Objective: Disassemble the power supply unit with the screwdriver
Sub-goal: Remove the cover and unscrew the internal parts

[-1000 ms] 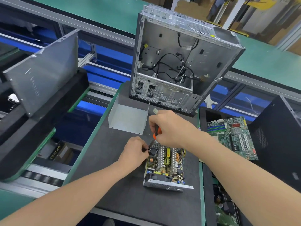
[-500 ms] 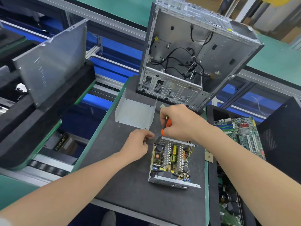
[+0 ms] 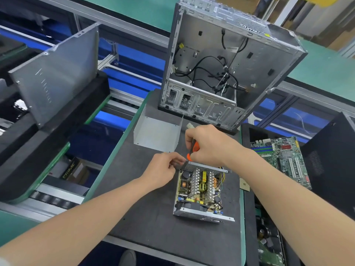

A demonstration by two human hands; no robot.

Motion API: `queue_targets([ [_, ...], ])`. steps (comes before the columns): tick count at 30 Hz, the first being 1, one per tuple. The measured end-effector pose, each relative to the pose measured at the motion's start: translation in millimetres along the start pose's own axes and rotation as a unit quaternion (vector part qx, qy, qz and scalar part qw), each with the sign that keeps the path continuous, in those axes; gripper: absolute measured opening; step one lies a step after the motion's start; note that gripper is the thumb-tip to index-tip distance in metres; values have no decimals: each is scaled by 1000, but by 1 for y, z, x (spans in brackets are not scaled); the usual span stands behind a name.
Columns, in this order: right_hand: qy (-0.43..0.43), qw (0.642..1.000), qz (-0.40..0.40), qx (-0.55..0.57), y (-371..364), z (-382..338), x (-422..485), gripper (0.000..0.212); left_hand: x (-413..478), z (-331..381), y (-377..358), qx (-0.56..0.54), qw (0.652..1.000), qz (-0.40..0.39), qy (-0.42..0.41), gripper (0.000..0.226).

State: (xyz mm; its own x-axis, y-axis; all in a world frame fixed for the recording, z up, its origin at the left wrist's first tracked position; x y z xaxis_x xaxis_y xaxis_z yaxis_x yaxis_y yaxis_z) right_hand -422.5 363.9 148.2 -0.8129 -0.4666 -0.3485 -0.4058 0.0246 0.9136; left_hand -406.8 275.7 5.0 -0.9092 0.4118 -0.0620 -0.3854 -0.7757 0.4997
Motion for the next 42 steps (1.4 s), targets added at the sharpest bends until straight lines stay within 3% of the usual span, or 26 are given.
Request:
queue_targets([
  [3,55,997,-32,-44,-5,-14,1,17,1,12,8,-56,998,-6,-31,57],
  [7,59,995,-44,-68,-5,-21,1,17,8,33,11,-105,992,-44,-59,47],
  [14,-63,980,88,-164,10,-12,-7,27,23,36,11,-74,995,-45,-57,45],
  [18,59,993,-13,-106,-2,-24,-8,9,23,37,15,-82,993,-59,-57,46],
  [22,134,985,-71,-79,-3,-29,-11,26,22,40,15,-69,993,-73,-59,54],
  [25,99,991,-64,-62,-2,-23,-11,24,24,42,14,-54,994,-68,-66,54],
  [27,29,993,17,-110,7,-15,-9,25,25,40,13,-59,994,-66,-65,41],
  [29,-63,977,95,-182,16,-8,-10,41,25,38,10,-74,993,-72,-52,31],
  [31,-109,977,83,-166,10,-4,-8,38,24,37,11,-88,992,-72,-46,35],
  [33,-72,988,24,-134,0,-4,-2,18,24,37,12,-91,992,-75,-53,36],
  [35,23,993,-30,-112,-2,-16,-2,8,24,35,13,-83,992,-74,-51,34],
  [38,139,971,-95,-168,-10,-32,-9,14,24,35,13,-69,994,-69,-52,47],
  [42,132,979,-74,-140,-8,-37,-12,12,23,34,13,-47,996,-56,-54,50],
])
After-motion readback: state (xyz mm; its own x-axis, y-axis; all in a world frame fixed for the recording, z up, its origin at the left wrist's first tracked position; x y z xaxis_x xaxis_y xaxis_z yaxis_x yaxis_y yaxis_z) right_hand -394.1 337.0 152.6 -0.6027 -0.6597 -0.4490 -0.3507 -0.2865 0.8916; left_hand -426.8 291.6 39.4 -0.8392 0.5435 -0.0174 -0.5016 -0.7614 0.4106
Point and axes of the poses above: each hand's wrist, its own x-axis towards the middle knuckle, its own y-axis out of the back of the hand, z = x × y, the point moved 9 cm from there along x, towards the middle knuckle, and after that the axes turned 7 degrees about -z, right-handed, at the moved point
